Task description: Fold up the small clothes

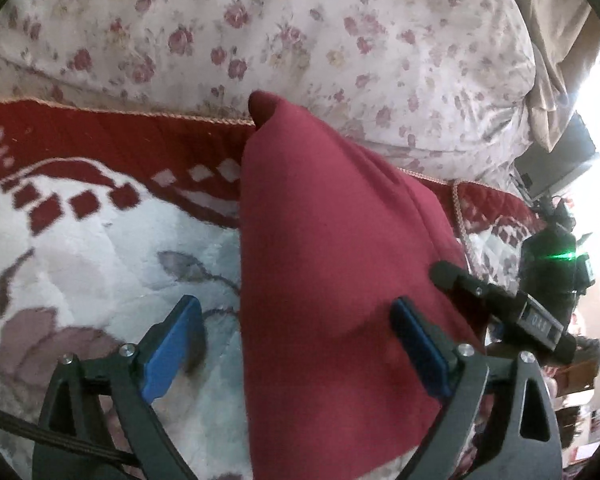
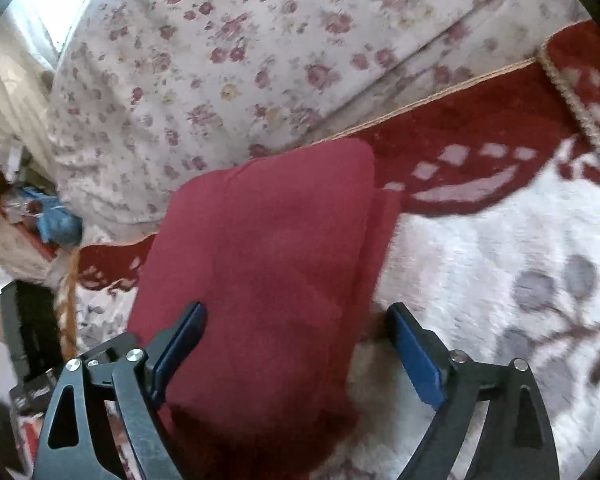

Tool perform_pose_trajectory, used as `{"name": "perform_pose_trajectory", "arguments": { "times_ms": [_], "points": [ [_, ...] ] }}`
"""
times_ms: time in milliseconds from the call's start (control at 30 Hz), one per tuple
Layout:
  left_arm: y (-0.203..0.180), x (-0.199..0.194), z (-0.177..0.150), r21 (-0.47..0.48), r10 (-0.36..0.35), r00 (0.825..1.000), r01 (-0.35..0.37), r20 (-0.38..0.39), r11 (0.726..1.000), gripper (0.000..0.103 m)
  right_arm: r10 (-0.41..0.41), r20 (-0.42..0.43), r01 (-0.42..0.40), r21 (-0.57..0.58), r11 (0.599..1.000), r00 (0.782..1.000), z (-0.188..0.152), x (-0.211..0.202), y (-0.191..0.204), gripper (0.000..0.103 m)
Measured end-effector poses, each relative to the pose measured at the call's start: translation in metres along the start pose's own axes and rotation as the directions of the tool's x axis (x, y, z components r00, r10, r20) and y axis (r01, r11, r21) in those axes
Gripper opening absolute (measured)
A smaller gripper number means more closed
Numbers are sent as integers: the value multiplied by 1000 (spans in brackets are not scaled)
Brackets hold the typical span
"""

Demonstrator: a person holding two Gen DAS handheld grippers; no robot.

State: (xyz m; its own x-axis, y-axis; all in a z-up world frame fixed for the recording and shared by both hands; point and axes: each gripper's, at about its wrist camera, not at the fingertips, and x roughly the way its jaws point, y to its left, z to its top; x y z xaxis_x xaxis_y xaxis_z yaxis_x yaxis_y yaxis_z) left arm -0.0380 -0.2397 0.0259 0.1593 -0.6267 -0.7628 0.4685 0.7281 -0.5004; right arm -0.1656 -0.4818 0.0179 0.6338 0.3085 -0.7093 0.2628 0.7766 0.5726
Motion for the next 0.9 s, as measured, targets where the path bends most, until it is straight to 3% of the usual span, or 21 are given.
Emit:
{"name": "perform_pose_trajectory", "arguments": {
  "times_ms": [167, 200, 233, 267, 333, 433, 533, 700, 900],
  "points": [
    [-4, 15, 5, 8, -22, 999, 22, -34, 1000, 97, 39, -11, -40, -57, 998, 999, 4, 15, 9, 94],
    [-8, 17, 4, 28, -30, 999, 32, -42, 999, 94, 42, -12, -43, -61, 997, 999, 4, 16, 10, 87],
    [-12, 17, 3, 53, -34, 998, 37, -45, 998, 84, 42, -11, -42, -67, 997, 999, 4, 16, 12, 82],
    [-15, 15, 2, 68, -17, 999, 19, -37, 997, 83, 32, -8, -33, -81, 996, 999, 3, 15, 16, 79],
    [-23, 7, -2, 107, 5, 1000, -4, -12, 994, 71, 23, -1, -23, -103, 994, 1000, 3, 8, 24, 62],
    [-26, -14, -6, 116, -17, 1000, 18, -8, 993, 61, 53, 3, -53, -99, 994, 999, 2, -6, 33, 54],
    [-29, -42, -14, 122, -31, 999, 31, 5, 992, 60, 95, -5, -95, -111, 989, 995, -4, -19, 49, 52],
    [-25, -93, -50, 141, 28, 999, -32, 30, 990, 60, 137, -53, -144, -167, 975, 989, -34, -32, 89, 52],
    [-7, -108, -105, 131, 122, 992, -124, 24, 984, 61, 143, -114, -161, -173, 972, 983, -81, -26, 102, 56]
  ]
}}
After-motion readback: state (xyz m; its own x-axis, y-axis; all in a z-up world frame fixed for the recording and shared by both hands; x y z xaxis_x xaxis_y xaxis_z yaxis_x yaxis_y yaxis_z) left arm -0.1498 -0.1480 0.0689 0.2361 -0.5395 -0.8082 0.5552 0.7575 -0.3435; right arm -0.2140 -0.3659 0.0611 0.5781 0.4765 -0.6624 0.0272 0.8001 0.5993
